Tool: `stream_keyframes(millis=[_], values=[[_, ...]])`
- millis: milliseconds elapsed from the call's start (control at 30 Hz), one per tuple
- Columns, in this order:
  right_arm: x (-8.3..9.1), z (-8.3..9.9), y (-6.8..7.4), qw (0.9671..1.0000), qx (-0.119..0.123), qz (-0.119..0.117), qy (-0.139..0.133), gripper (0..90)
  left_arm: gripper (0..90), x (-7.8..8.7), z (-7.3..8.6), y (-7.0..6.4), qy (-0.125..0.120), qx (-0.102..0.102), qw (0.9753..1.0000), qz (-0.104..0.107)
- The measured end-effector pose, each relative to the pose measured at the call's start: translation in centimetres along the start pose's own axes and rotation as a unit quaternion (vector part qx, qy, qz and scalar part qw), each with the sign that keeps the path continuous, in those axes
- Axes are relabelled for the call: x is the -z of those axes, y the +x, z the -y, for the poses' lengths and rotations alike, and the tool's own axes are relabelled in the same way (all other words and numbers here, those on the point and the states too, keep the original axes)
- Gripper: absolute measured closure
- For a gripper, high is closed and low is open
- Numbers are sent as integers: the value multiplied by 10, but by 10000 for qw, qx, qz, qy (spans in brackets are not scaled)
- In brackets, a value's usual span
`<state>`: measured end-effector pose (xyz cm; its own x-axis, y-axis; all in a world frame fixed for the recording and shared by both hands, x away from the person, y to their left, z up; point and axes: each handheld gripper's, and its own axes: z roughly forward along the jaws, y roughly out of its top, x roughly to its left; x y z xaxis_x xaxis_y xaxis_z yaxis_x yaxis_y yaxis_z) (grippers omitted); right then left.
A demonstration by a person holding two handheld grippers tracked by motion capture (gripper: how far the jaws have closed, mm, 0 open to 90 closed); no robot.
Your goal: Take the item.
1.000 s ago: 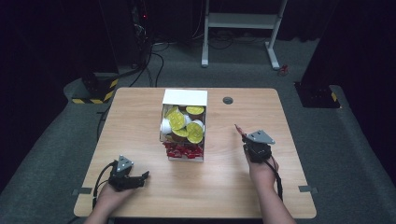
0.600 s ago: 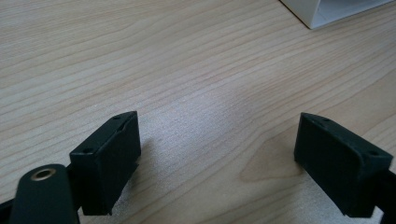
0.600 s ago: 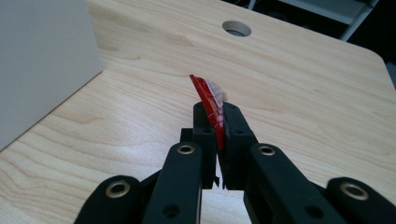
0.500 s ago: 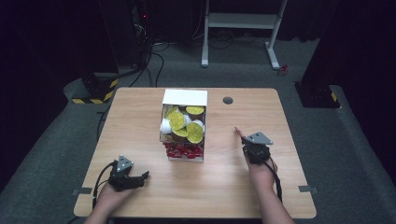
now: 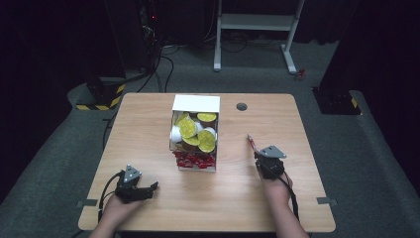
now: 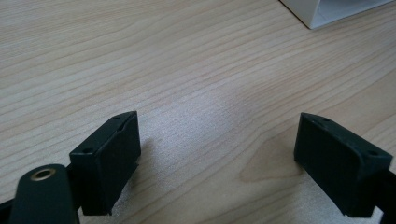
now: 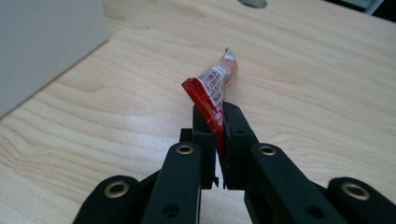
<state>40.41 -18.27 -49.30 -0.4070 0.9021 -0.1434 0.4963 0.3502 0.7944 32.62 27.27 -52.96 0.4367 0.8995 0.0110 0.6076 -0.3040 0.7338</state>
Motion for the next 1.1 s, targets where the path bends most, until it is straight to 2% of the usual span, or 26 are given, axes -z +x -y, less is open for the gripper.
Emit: stream_keyframes(millis=[133,200,233,333,567,667,767,1100], values=[[-3,5,0,9999,-55,-22,91,862,150,0,0,0,0,-4,10000,0],[-5,8,0,9998,-73,-16,169,862,150,0,0,0,-1,0,10000,1],[-8,11,0,9994,-165,-33,293,862,150,0,0,0,0,1,10000,1],[-11,14,-1,9991,-182,-21,369,856,150,0,0,0,-1,0,10000,1],[-13,15,-1,9990,-221,-33,385,819,150,0,0,0,-1,-1,10000,2],[-12,14,0,9988,-284,-60,400,757,151,0,0,0,-1,-2,10000,5],[-12,14,0,9987,-306,-77,391,732,151,0,0,0,-6,-11,10000,6],[-1,12,3,9987,-385,-115,299,667,152,0,0,0,-16,-6,10000,9]])
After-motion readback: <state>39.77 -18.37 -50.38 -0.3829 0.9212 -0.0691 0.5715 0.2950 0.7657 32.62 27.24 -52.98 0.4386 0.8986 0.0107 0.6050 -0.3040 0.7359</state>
